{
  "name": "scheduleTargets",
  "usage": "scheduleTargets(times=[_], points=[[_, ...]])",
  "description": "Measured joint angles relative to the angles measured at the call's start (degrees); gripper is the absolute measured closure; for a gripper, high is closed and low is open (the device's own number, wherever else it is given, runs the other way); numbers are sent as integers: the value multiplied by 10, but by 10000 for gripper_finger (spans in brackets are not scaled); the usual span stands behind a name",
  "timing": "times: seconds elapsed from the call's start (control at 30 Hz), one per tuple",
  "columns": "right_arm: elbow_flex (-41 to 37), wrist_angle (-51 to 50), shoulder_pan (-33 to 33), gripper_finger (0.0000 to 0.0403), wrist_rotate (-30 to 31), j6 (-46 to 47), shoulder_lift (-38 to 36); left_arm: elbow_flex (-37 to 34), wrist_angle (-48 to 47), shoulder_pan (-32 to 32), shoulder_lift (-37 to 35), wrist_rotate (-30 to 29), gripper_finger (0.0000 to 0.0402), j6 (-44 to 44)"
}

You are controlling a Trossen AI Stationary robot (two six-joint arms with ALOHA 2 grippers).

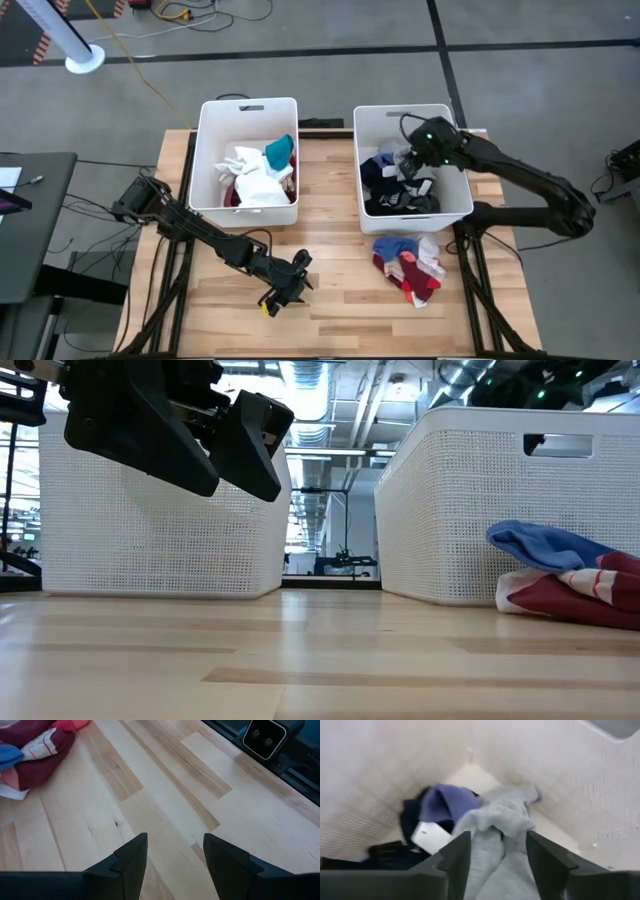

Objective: Sort clothes
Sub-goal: Put the blue sock into the left white bin

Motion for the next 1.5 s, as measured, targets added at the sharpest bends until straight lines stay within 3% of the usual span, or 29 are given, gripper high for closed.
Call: scheduleTargets(times=[0.2, 0.63, 1.5], points=[[0, -1, 40, 165, 0, 28, -70, 0, -1, 0, 0, 0, 214, 0], [0, 15, 163, 164, 0, 51, -175, 0, 0, 0, 0, 0, 214, 2], [1, 114, 496, 163, 23, 64, -181, 0, 17, 10, 0, 0, 214, 1]])
